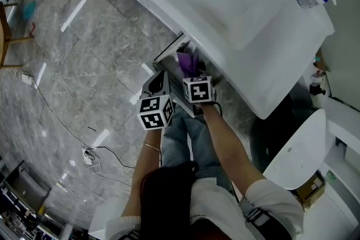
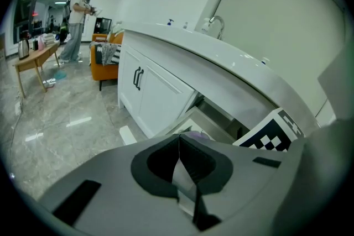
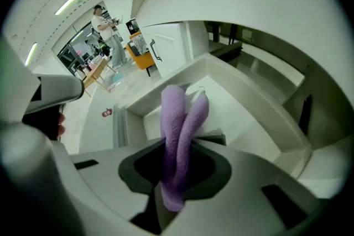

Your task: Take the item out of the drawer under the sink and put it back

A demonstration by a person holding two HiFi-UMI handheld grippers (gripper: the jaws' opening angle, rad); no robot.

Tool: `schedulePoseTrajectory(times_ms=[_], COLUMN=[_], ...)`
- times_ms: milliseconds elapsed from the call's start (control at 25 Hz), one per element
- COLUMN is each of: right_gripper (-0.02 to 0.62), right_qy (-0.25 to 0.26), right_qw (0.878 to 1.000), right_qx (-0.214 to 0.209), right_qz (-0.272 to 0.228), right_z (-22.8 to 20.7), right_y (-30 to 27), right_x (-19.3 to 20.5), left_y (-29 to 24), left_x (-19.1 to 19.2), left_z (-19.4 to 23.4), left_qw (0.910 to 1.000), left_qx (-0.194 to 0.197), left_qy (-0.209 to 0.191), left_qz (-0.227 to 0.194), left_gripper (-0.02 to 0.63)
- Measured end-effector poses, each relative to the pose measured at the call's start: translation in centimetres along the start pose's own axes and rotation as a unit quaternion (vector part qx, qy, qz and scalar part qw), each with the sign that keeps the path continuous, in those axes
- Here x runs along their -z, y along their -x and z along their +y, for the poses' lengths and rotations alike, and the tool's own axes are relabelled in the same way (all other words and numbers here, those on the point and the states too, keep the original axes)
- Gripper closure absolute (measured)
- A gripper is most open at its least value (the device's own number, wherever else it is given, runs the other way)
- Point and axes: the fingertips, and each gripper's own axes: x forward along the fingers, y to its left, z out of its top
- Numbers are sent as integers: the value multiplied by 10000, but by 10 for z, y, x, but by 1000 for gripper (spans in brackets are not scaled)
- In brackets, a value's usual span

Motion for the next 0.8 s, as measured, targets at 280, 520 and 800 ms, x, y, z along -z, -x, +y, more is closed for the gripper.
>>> schedulePoseTrajectory(times_ms=[280,520,800], right_gripper=[514,514,514], right_qy=[-199,-21,167], right_qw=[9991,9981,9963], right_qx=[-263,-491,-650], right_qz=[-251,-375,-544], right_z=[15,27,37], right_y=[28,50,79], right_x=[-9,-16,-26], left_y=[11,23,36], left_x=[3,-2,-2], left_z=[-7,-10,-26], left_qw=[9999,9999,9995], left_qx=[5,-68,-31], left_qy=[91,96,307], left_qz=[87,39,22], left_gripper=[601,601,601])
